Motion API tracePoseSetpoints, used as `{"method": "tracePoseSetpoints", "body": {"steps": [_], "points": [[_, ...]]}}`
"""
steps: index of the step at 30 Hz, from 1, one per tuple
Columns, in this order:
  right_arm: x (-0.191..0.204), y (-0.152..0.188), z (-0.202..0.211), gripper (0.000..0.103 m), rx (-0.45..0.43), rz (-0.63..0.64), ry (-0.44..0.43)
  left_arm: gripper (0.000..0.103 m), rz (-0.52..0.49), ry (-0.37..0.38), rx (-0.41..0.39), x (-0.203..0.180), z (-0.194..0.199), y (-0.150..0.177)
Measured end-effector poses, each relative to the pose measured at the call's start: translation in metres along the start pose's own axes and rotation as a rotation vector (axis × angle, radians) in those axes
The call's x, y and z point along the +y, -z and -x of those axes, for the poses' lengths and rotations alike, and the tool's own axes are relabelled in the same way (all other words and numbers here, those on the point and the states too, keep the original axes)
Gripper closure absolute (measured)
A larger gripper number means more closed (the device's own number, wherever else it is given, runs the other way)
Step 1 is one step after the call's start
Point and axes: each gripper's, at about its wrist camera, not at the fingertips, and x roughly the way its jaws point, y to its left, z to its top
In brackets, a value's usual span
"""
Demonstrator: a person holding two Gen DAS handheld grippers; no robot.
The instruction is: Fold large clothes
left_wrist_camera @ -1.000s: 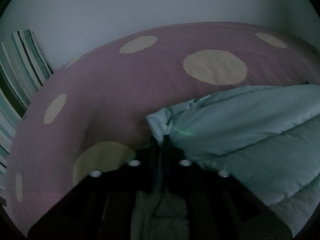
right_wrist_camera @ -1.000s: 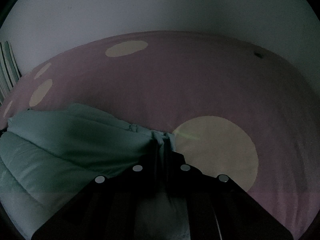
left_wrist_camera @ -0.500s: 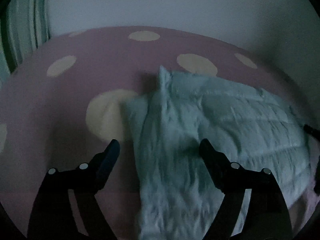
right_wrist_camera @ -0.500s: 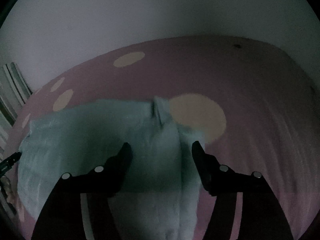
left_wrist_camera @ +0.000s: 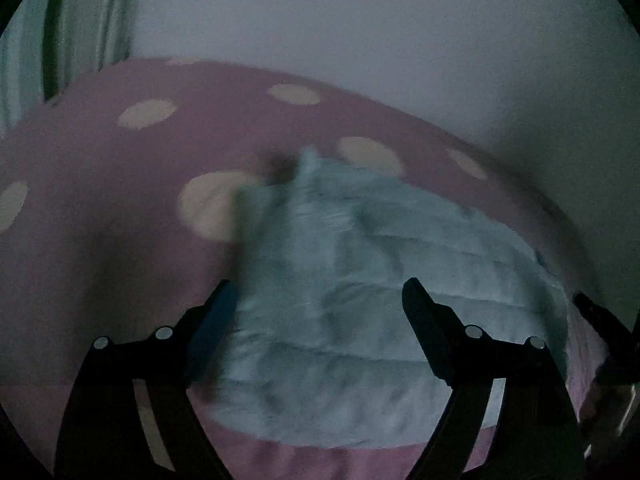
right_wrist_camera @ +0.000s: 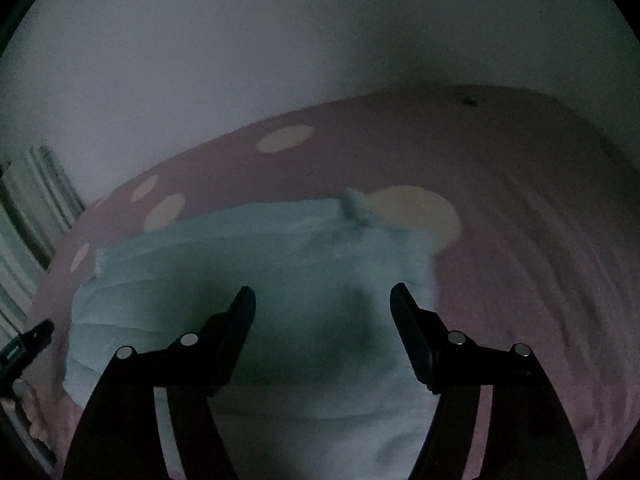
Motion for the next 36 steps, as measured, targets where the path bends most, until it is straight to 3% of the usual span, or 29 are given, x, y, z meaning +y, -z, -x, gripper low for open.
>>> {"method": "tracePoseSetpoints", "body": {"steps": [4, 8, 11, 15, 25, 30, 36], "points": [[0.043, -0.004, -0.019, 0.034, 0.005, 0.068, -0.010, 0.018, -0.111, -0.011, 0.014, -0.055, -0.025, -0.004], [0.062, -0.001, -0.042, 0.034, 0.035, 0.091, 0.004, 0.018, -0.132, -0.030, 0.066, -0.084, -0.058, -0.006], [0.064, 0.007, -0.065, 0.034, 0.093, 0.109, 0.042, 0.016, -0.193, -0.097, 0.102, -0.098, -0.082, 0.001], [0.067, 0.019, -0.090, 0.032, 0.141, 0.148, 0.083, 0.012, -0.262, -0.129, 0.127, -0.102, -0.098, 0.013], [0.066, 0.033, -0.104, 0.032, 0.116, 0.194, 0.135, 0.009, -0.272, -0.143, 0.133, -0.099, -0.124, 0.024], [0.073, 0.023, -0.089, 0.032, 0.091, 0.179, 0.105, 0.011, -0.264, -0.136, 0.120, -0.101, -0.106, 0.016], [0.083, 0.039, -0.041, 0.032, 0.046, 0.184, 0.065, 0.012, -0.149, -0.073, 0.057, -0.085, -0.050, 0.031]]}}
